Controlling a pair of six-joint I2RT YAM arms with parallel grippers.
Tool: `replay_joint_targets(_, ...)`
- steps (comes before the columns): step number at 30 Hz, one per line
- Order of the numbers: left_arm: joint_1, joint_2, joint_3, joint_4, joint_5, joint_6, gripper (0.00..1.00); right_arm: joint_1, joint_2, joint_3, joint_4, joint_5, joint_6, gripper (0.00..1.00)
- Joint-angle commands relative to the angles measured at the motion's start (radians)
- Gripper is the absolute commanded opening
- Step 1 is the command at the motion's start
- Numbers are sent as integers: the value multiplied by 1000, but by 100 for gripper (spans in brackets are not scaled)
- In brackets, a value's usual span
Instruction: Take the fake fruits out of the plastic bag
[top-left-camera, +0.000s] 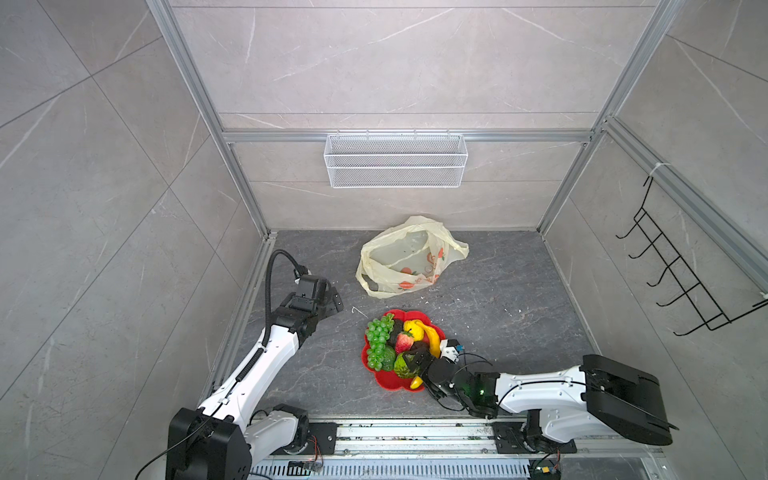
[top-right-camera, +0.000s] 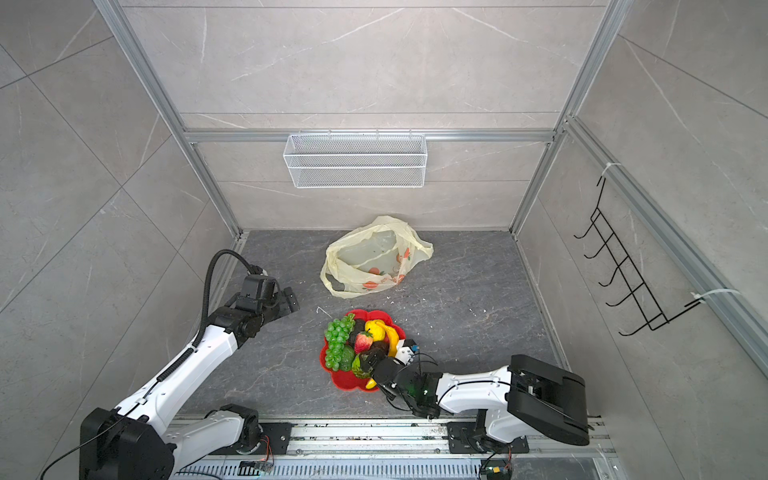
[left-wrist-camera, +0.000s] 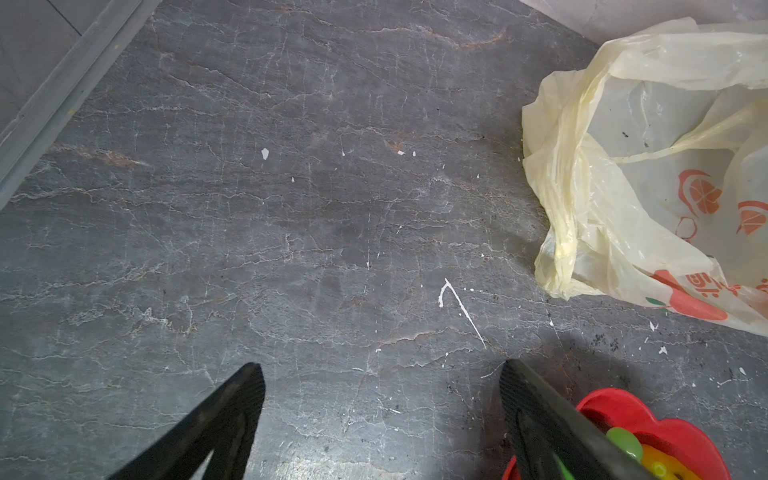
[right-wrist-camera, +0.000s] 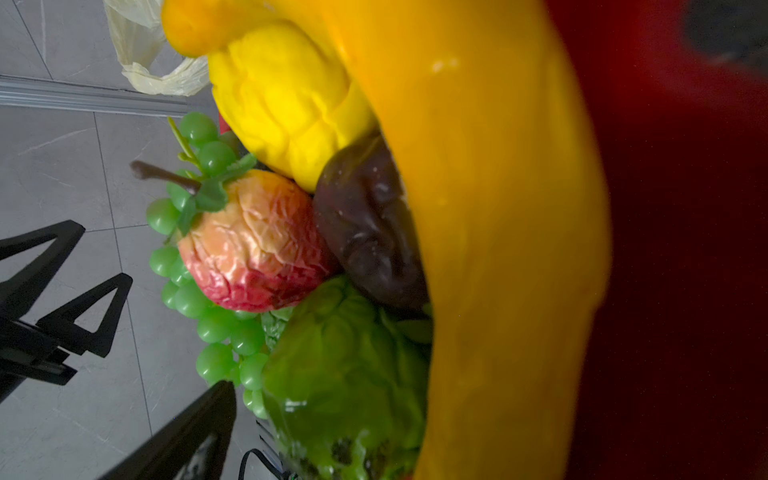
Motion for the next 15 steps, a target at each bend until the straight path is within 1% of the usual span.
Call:
replay_joint_targets(1,5,-21,-15,28,-39,-22,92,-39,47,51,89,-63,-62,100)
replay_joint_targets(6,6,-50,-49,28,-67,-24,92,-92,116,87,139,-121,-94,100)
replay_joint_targets(15,7,-74,-87,30,-110,-32,92,-179,233,188,173,-219,-154,100)
